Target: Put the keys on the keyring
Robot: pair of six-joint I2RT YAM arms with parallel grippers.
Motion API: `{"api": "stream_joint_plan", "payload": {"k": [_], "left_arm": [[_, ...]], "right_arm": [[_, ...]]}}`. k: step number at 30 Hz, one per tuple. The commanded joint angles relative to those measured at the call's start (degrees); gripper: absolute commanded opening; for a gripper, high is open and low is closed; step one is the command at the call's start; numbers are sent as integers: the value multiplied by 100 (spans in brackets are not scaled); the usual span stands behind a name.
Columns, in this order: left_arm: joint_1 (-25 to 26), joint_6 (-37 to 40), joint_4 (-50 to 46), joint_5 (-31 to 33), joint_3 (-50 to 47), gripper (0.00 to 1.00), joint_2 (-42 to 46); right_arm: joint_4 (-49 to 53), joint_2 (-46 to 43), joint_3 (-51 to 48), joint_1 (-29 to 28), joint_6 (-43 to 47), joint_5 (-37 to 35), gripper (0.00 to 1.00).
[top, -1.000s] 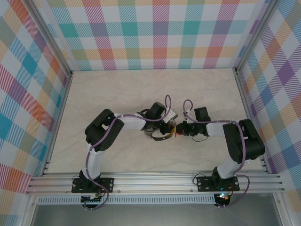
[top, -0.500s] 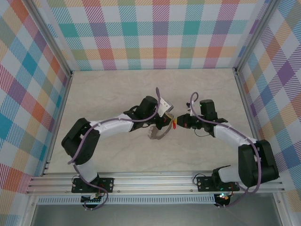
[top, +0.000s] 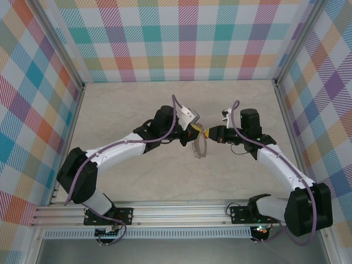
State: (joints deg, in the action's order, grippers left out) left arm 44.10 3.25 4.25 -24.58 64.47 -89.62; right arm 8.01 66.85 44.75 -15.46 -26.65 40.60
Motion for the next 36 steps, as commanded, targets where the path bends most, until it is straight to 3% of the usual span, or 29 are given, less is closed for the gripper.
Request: {"api": "stream_joint_plan", "payload": {"k": [1, 6, 9, 11, 25, 36], "left_arm": [[19, 44, 175, -393, 286, 0, 338], [-2, 88, 199, -346, 360, 0, 473], [-30, 154, 165, -337, 417, 0, 561], [-42, 235, 84, -350, 485, 0, 612], [-269, 371, -74, -794, 732, 0, 866], [-351, 300, -41, -952, 803, 0, 894]], "right_arm": [[115, -178, 235, 5, -83, 109, 0], [69, -215, 202, 10, -59, 338, 3], [134, -347, 134, 8, -33, 283, 29], [277, -536, 125, 15, 44, 153, 34], [540, -1249, 923, 405, 63, 19, 33], [-717, -756, 932, 404, -421, 896, 49]]}}
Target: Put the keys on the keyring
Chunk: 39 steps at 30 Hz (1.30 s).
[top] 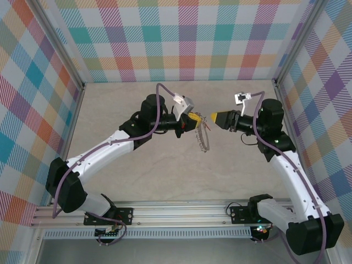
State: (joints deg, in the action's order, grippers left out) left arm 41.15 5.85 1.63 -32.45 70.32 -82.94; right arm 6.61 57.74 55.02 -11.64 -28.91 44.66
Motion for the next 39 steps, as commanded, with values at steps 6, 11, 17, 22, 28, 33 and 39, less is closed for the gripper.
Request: {"api": "stream_joint_plan", "payload": {"k": [6, 11, 17, 22, 28, 33, 39], "left_arm": [[-54, 5, 267, -183, 210, 0, 222], [-55, -44, 302, -210, 211, 0, 170], [-54, -100, 329, -252, 239, 0, 111], [-45, -139, 356, -284, 280, 0, 52], [-29, -145, 338, -295, 332, 0, 30], [-22, -141, 314, -341, 359, 0, -6], [-11, -149, 270, -346, 389, 0, -44]], "right_arm": [[-1460, 385, -479, 21, -651, 922, 49], [-2206, 613, -862, -48, -1079, 1106, 46], [-2289, 555, -956, -154, -1088, 1075, 44], [-2349, 678, -843, -232, -1102, 1079, 44], [-2456, 877, -673, -370, -1124, 1057, 39], [-2561, 909, -650, -418, -1172, 1049, 18], [-2516, 839, -616, -418, -1155, 1011, 0]]}}
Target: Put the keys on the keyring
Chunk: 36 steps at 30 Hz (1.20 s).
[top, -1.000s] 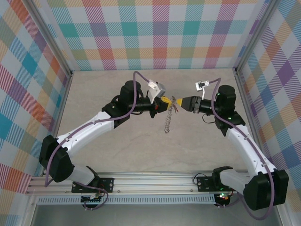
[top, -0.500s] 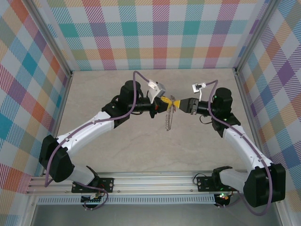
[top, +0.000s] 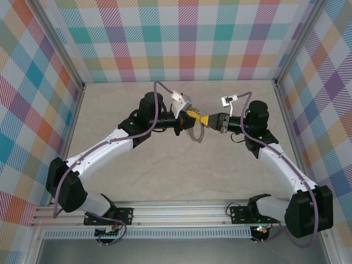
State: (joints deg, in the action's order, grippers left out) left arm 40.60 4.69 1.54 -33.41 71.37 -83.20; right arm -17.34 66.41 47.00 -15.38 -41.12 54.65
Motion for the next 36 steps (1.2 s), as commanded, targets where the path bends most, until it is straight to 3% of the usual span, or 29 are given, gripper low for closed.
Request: {"api": "stream_joint_plan", "payload": {"k": [1, 6, 11, 15, 22, 29, 36], "left_arm": [[44, -48, 256, -197, 300, 0, -20], [-6, -31, -23, 201, 414, 3, 73], [-211, 180, -578, 270, 586, 35, 293], [-430, 321, -1105, -120, 781, 45, 387], [-780, 568, -2113, -1308, 1365, 44, 188], [-796, 507, -2616, -2417, 2013, 33, -390], [-711, 385, -2710, -2696, 2188, 33, -780]], "right_arm": [[-48, -42, 203, -44, 115, -25, 0], [638, -126, 383, -18, 565, -242, 0], [1649, -125, 823, -9, 1282, -412, 0], [2595, -82, 1265, -10, 1868, -598, 0], [3345, -85, 1589, -11, 2020, -819, 0], [3792, -109, 1716, -53, 2050, -775, 0], [3327, -332, 1454, -70, 2093, -358, 0]]}}
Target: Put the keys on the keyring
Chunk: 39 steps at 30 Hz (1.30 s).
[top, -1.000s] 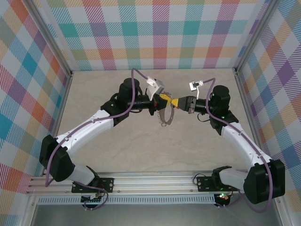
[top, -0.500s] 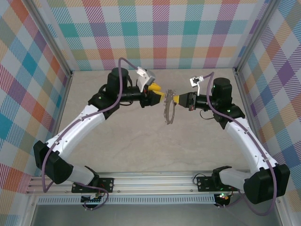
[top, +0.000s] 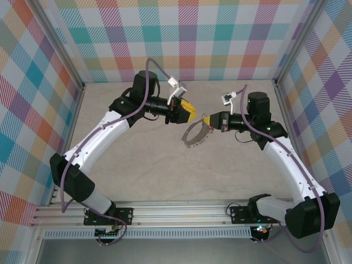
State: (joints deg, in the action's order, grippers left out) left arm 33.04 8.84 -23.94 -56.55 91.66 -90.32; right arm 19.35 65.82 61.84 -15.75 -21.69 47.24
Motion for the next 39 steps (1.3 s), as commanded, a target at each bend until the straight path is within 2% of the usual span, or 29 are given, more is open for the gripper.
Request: {"api": "stream_joint_plan", "payload": {"k": [1, 14, 33, 39], "left_arm": [[54, -53, -146, -405, 159, 33, -105], [84, -425, 202, -587, 186, 33, -298], [361, -464, 171, -612, 525, 31, -758], [376, -452, 170, -646, 498, 16, -737]], "right_arm": [[-446, -318, -81, -33, 158, 452, 0], [-863, -342, -298, -27, 166, 718, 0], [-970, -313, -295, -28, 103, 751, 0], [-966, -318, -331, -24, 119, 695, 0]]}}
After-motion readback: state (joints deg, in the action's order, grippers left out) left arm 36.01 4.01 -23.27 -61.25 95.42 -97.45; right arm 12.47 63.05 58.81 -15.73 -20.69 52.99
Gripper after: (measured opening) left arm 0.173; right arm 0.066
